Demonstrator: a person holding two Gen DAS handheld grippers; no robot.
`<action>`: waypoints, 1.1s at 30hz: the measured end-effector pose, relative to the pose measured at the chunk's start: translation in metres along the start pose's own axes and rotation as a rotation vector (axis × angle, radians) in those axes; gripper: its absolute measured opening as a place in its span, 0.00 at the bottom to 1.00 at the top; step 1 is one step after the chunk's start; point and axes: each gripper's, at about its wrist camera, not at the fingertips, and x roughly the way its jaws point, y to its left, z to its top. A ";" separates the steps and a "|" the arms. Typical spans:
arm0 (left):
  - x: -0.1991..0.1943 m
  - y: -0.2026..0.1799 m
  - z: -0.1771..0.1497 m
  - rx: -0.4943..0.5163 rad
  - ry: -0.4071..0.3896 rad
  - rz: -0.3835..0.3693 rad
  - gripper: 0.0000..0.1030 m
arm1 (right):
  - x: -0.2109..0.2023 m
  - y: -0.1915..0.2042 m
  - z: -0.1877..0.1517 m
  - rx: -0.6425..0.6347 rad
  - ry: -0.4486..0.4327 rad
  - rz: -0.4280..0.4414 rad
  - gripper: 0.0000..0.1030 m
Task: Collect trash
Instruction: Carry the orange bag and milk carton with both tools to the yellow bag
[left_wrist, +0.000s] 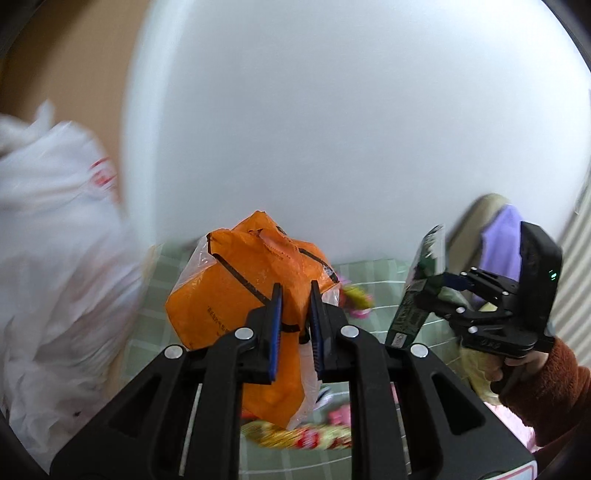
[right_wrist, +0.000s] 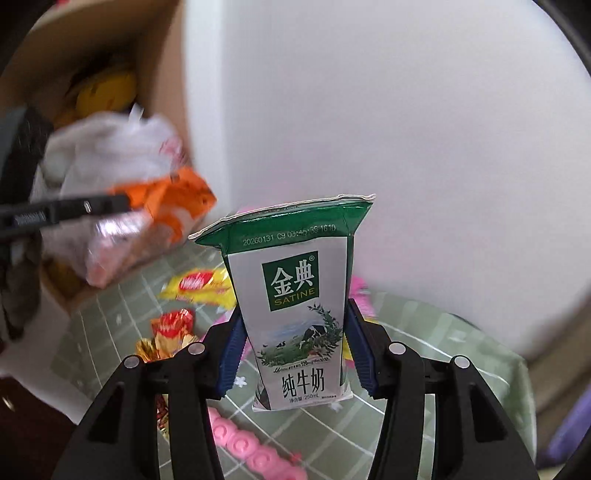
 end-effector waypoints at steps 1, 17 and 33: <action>0.001 -0.010 0.004 0.021 -0.006 -0.027 0.13 | -0.012 -0.007 0.000 0.019 -0.014 -0.020 0.47; 0.066 -0.257 0.033 0.324 0.086 -0.718 0.13 | -0.275 -0.125 -0.061 0.291 -0.206 -0.694 0.47; 0.182 -0.360 -0.067 0.528 0.487 -0.617 0.13 | -0.311 -0.163 -0.111 0.441 -0.295 -0.671 0.47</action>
